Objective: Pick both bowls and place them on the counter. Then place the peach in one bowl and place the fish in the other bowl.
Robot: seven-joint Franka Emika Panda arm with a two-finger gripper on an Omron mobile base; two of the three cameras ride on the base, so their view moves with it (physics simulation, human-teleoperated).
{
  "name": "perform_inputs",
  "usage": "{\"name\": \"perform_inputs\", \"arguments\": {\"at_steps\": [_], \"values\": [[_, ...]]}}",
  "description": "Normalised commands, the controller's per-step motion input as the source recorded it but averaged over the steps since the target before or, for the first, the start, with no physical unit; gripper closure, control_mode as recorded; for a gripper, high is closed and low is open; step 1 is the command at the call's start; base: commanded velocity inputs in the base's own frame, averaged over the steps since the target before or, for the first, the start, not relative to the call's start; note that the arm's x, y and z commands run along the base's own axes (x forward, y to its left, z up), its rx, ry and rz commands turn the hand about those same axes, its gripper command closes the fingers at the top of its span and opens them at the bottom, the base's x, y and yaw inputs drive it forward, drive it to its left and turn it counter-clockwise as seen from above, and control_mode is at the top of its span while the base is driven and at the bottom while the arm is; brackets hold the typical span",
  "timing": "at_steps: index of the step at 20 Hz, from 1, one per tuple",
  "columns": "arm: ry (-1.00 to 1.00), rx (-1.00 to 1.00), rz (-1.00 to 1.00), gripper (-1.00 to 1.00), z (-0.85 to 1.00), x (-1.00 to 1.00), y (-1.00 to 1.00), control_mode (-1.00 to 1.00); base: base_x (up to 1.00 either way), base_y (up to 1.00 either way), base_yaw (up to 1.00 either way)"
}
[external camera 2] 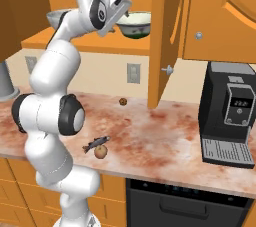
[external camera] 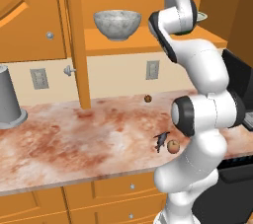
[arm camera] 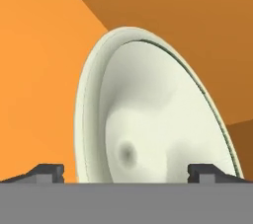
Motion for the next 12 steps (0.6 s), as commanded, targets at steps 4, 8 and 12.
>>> {"name": "perform_inputs", "arguments": {"at_steps": [4,8,12], "values": [[0.02,0.0,0.0,1.0,-0.15,0.03,-0.15,-1.0,0.0,0.0,0.0],[0.01,0.0,0.0,1.0,-0.29,0.0,-0.08,-1.0,0.0,0.0,0.0],[0.0,0.0,0.0,1.0,-0.17,0.0,-0.02,-1.0,0.0,0.0,0.0]]}}
